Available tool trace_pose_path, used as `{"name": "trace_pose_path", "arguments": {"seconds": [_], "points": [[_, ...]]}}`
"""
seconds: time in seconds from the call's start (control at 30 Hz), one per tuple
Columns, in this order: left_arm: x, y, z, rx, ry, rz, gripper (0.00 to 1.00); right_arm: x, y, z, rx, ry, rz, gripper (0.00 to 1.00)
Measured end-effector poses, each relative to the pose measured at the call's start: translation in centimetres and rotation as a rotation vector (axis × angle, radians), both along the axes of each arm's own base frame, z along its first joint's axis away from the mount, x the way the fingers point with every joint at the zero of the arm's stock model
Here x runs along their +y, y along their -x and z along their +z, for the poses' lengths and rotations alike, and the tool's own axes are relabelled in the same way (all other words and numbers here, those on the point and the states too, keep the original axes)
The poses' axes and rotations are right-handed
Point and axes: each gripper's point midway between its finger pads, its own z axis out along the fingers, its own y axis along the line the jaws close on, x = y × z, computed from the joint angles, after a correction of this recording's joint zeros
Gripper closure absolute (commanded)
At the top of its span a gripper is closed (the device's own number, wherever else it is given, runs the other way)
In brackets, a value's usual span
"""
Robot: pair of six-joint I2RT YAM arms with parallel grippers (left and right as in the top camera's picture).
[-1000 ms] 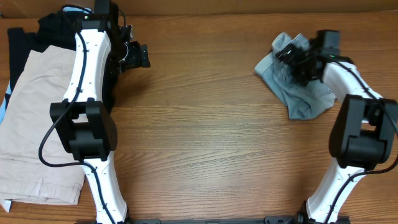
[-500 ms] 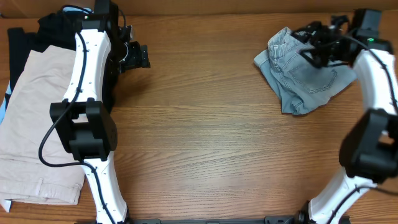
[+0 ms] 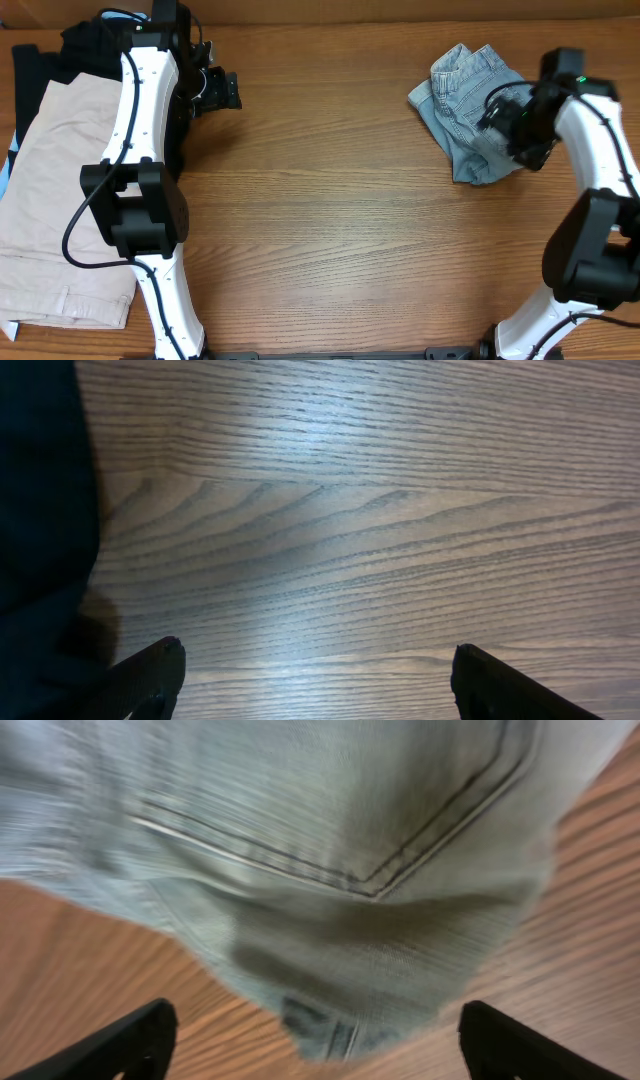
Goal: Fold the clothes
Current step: 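Carry the folded shorts with the right gripper to the table's upper right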
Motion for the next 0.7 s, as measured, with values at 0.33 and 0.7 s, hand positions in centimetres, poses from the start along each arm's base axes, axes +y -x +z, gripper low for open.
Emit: {"name": "trace_pose_path", "arguments": {"seconds": [0.33, 0.7], "points": [[-0.3, 0.1, 0.0, 0.007, 0.001, -0.001, 0.13, 1.2, 0.5, -5.4, -0.015, 0.072, -0.035, 0.37], [-0.3, 0.3, -0.1, 0.014, 0.001, -0.001, 0.13, 0.1, -3.2, -5.5, -0.182, 0.056, -0.317, 0.63]]}}
